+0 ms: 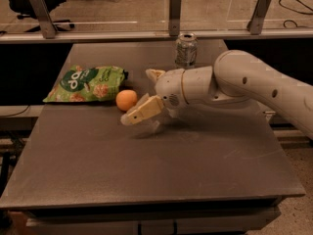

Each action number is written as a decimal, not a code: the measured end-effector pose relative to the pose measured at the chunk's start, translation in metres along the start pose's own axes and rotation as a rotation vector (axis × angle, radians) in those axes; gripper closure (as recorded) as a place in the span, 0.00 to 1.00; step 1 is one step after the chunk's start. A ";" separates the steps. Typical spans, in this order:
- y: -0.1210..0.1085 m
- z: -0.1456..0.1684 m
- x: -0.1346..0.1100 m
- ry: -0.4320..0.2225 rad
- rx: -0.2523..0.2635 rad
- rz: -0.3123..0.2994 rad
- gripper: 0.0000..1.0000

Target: Move orange near green rice chip bag

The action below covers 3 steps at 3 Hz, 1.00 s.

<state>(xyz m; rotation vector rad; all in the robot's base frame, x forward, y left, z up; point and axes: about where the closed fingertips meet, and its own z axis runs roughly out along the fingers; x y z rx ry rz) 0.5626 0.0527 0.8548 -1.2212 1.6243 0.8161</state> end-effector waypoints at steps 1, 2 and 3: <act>-0.016 -0.061 0.002 0.041 0.104 -0.027 0.00; -0.033 -0.135 -0.009 0.140 0.200 -0.099 0.00; -0.052 -0.212 -0.013 0.283 0.270 -0.173 0.00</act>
Offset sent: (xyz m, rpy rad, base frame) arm -0.0075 -0.2406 0.1060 -0.3846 -0.2055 -0.2465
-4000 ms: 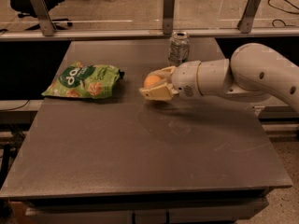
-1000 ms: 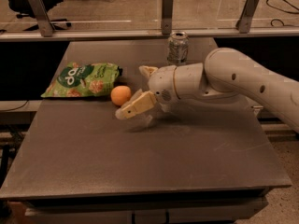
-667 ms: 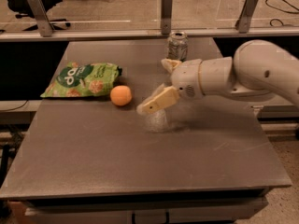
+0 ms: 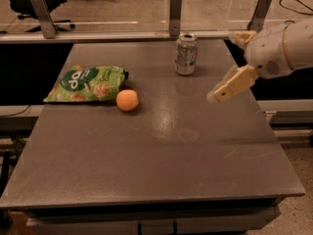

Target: Move orange near green rice chip bag

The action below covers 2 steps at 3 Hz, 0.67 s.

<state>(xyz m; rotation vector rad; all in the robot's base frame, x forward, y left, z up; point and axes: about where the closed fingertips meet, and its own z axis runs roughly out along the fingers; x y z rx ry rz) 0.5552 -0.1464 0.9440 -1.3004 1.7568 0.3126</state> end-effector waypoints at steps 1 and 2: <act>-0.037 -0.056 0.024 0.157 0.099 -0.056 0.00; -0.043 -0.065 0.034 0.197 0.119 -0.070 0.00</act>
Offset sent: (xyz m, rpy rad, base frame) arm 0.0019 -0.0608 0.0223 -0.1525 -0.0309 -0.0820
